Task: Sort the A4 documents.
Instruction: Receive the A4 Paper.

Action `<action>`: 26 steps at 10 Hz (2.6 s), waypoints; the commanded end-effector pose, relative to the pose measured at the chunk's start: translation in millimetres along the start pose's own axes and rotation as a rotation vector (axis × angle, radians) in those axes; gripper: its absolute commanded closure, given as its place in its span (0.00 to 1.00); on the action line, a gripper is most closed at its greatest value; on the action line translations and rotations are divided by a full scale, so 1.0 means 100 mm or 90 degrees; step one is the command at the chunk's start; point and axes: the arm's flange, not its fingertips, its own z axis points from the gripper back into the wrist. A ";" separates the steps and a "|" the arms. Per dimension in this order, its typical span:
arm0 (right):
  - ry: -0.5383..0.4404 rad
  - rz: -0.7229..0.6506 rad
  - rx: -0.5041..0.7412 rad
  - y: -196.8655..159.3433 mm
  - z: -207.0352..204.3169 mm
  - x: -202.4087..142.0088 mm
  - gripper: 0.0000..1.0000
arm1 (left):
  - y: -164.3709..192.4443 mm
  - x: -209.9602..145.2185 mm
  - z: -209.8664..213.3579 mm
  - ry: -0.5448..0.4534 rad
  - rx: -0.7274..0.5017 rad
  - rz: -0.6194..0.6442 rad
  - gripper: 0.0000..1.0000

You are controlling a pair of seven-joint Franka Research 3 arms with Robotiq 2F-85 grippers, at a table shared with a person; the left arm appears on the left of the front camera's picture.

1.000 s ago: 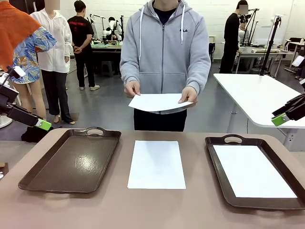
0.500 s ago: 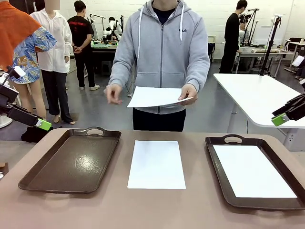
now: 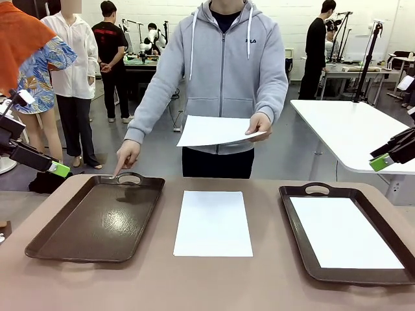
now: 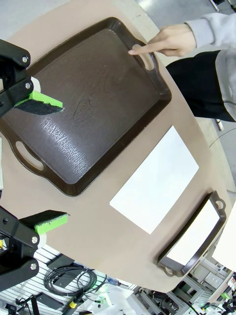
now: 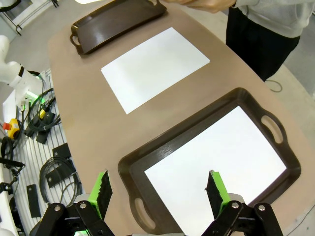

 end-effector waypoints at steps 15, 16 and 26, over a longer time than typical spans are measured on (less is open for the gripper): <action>0.001 0.000 0.002 0.00 0.00 0.00 0.00 | 0.01 0.00 0.00 -0.010 -0.009 -0.005 0.00; 0.001 0.000 0.002 0.00 0.00 0.00 0.00 | 0.01 0.00 0.00 -0.010 -0.009 -0.005 0.00; 0.001 0.000 0.002 0.00 0.00 0.00 0.00 | 0.01 0.00 0.00 -0.010 -0.009 -0.005 0.00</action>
